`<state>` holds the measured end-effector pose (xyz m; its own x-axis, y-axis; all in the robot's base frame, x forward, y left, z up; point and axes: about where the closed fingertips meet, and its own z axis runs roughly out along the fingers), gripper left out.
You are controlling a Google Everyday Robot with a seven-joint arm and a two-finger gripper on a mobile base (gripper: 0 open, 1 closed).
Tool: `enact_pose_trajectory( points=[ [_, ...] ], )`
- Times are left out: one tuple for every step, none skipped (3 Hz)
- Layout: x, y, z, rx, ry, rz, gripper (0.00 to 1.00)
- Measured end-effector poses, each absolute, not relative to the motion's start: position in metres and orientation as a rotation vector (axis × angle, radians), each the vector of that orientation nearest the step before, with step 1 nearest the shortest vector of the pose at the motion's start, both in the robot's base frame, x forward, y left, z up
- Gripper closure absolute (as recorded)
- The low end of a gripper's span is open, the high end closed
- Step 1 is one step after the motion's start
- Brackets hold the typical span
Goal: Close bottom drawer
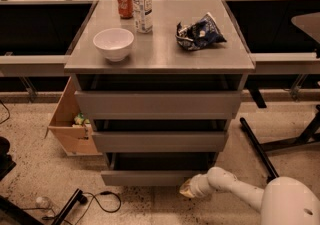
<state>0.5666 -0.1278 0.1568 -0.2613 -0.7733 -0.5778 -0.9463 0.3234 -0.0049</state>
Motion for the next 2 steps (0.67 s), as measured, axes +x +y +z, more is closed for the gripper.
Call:
enact_pose_trajectory(
  points=[
    [0.6057, -0.1507, 0.1594, -1.493, 2.162, 0.401, 1.00],
    [0.6053, -0.1507, 0.1594, -1.493, 2.162, 0.401, 1.00]
  ],
)
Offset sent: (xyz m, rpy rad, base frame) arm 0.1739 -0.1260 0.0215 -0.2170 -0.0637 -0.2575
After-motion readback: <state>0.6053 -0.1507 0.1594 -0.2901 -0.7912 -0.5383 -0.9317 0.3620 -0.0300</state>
